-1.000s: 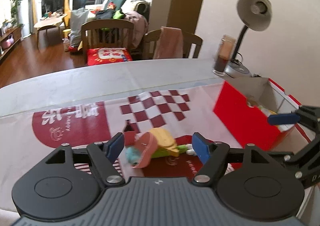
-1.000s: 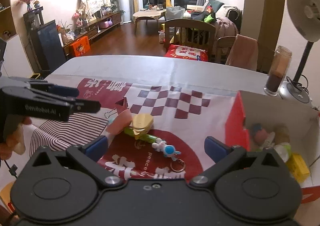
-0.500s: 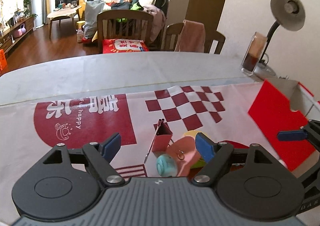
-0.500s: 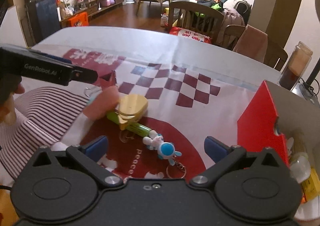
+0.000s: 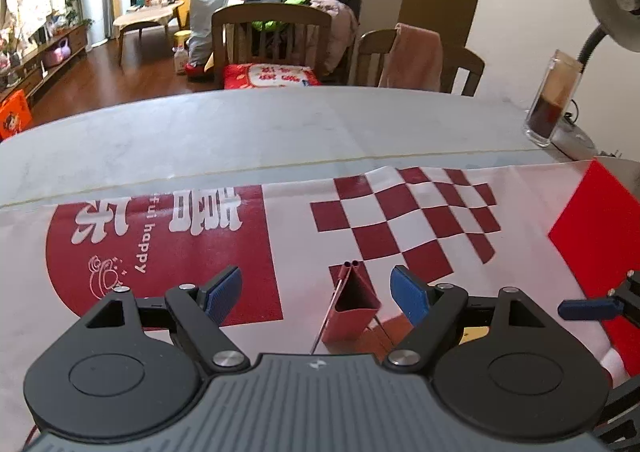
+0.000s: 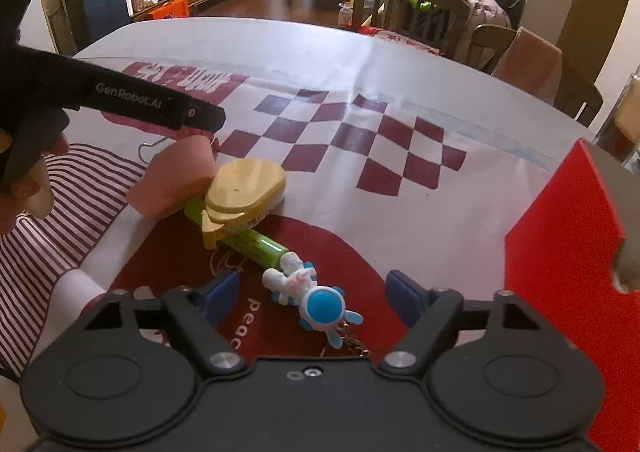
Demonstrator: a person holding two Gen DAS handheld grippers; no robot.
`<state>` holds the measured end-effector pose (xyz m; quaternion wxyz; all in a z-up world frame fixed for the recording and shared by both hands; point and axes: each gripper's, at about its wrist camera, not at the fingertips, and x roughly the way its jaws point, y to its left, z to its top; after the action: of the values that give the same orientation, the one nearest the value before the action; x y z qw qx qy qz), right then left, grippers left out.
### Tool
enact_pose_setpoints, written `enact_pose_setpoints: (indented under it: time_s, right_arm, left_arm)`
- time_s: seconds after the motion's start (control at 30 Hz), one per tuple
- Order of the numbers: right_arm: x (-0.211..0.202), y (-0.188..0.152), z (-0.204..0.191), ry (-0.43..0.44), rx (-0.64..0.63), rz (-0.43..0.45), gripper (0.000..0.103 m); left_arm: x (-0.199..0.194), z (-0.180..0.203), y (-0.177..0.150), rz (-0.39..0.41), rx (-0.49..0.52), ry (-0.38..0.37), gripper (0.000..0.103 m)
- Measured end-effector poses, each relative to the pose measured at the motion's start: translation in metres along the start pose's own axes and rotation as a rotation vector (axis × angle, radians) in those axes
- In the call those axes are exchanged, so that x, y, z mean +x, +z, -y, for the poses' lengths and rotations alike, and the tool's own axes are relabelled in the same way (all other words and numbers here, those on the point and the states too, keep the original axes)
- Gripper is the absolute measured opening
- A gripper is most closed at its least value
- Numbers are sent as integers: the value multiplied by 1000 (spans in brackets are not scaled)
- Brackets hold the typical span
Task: Organize rigid objects
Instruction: 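Grasp the pink binder clip with left gripper while right gripper grasps the astronaut keychain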
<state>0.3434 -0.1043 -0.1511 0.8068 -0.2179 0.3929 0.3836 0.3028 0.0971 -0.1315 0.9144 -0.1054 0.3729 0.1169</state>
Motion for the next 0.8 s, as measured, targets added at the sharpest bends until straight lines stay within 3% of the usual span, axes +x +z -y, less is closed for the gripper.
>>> enact_pose_setpoints:
  time_s: [0.13,0.3,0.43,0.57,0.8]
  right_arm:
    - [5,-3,-2,9,-7,-10,70]
    - [3,-6,0,33,20,-4,61]
    - [0,-8,-2,31,36,4,54]
    - [-5,-11,-4,4,57,12,41]
    - [-13,-10,-1,-26,100,17,37]
  left_arm:
    - [6,1,-3,-2,2,-4,79]
    - [12,3,-7,-23,0,-21,54]
    - [15,0,-10,-35,-27,-50,45]
    - [12,5,-10,-32,-9,-76,29]
    - [6,5,-8,-32,15,-94,24]
